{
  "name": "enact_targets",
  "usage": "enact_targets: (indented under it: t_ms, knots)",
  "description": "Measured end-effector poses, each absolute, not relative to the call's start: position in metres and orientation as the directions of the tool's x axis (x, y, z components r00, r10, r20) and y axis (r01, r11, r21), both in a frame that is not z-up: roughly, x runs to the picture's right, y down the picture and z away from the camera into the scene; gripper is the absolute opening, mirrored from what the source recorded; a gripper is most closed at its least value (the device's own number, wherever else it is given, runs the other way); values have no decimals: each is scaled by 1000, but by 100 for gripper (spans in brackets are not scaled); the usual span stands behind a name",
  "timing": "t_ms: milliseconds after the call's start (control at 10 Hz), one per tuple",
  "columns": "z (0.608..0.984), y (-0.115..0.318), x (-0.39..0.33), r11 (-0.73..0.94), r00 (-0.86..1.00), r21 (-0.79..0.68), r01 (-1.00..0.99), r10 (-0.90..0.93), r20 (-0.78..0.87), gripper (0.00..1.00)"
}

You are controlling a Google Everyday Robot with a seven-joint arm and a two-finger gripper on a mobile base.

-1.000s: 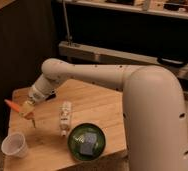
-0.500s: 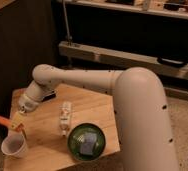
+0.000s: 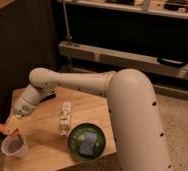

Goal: Place the pepper in the ceramic cup

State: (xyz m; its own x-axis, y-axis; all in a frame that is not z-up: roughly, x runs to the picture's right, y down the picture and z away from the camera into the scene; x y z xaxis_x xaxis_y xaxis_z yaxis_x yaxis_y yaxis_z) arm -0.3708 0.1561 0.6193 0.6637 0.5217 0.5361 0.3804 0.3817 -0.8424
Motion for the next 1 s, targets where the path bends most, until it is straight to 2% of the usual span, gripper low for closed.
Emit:
enact_targets:
  t_ms: [1000]
  knots:
    - [650,186,-392,401,585,-772,492,504,635,6]
